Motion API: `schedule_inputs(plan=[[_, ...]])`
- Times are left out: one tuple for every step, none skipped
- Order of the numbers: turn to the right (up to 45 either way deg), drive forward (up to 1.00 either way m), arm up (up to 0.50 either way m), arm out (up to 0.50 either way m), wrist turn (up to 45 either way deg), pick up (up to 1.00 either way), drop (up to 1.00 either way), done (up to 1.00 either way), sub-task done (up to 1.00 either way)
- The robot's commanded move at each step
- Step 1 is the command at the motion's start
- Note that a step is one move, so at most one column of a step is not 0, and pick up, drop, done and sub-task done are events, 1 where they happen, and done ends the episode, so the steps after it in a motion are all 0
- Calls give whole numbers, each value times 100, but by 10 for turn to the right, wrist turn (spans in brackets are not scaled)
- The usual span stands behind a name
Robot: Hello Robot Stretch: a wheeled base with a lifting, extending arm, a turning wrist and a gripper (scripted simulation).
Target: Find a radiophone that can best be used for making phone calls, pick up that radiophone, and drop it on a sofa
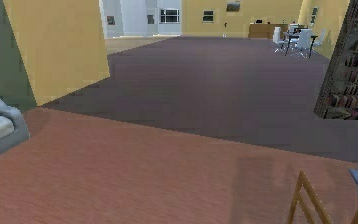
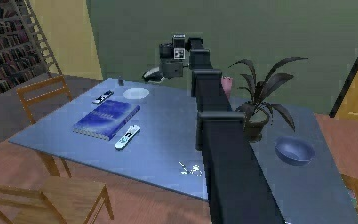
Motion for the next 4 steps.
schedule_inputs(plan=[[0, 0, 0, 0, -450, 0, 0, 0, 0], [0, 0, 0, 0, -450, 0, 0, 0, 0], [0, 0, 0, 0, -240, 0, 0, 0, 0], [0, 0, 0, -48, 0, 0, 0, 0, 0]])
